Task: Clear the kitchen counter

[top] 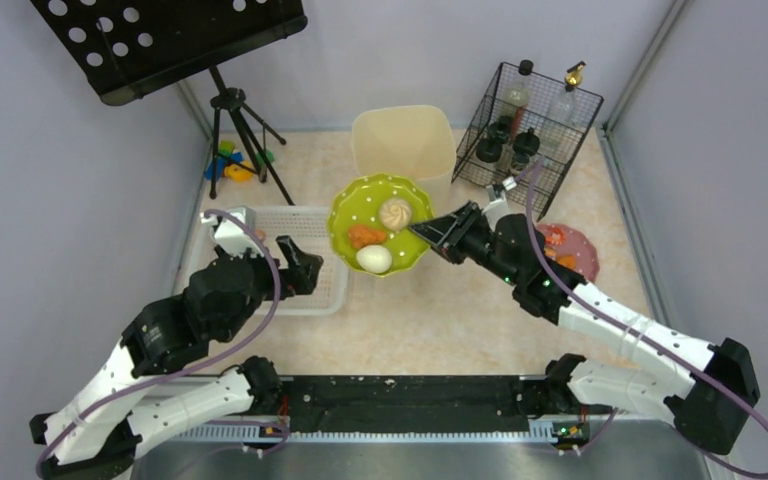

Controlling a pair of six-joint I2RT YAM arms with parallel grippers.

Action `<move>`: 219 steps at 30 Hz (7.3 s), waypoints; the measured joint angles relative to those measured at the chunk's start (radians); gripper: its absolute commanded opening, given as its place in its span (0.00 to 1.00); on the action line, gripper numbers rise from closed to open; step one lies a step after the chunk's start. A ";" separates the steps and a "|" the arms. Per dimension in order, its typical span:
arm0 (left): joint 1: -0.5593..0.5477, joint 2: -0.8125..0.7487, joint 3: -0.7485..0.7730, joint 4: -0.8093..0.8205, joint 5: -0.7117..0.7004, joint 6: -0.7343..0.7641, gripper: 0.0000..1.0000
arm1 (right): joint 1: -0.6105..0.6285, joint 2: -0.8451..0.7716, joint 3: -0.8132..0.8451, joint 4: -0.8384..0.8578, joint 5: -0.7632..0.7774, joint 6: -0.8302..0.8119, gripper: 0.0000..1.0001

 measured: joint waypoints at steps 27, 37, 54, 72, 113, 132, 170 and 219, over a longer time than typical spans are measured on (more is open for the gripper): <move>0.000 0.001 -0.168 0.005 0.042 -0.042 0.99 | -0.379 0.428 0.592 -0.192 -0.071 0.046 0.00; 0.000 -0.015 -0.192 0.019 0.082 -0.042 0.99 | -0.485 0.586 0.728 -0.225 -0.087 -0.085 0.00; 0.000 -0.051 -0.213 0.025 0.104 -0.042 0.99 | -0.475 0.617 0.769 -0.147 -0.171 -0.444 0.00; 0.000 -0.090 -0.216 0.015 0.102 -0.043 0.99 | -0.343 0.639 0.812 -0.063 -0.093 -0.934 0.00; 0.000 -0.142 -0.168 -0.046 0.033 -0.042 0.99 | -0.067 0.362 0.599 0.546 0.131 -1.363 0.00; 0.000 -0.355 -0.004 -0.054 0.052 0.015 0.99 | 0.104 0.496 0.623 0.377 0.075 -1.133 0.00; 0.000 -0.370 -0.004 -0.072 0.068 0.018 0.99 | 0.276 1.152 0.720 0.409 0.196 -0.841 0.00; 0.000 -0.362 -0.040 -0.071 0.078 -0.008 0.99 | 0.287 1.161 0.774 0.156 0.389 -0.878 0.50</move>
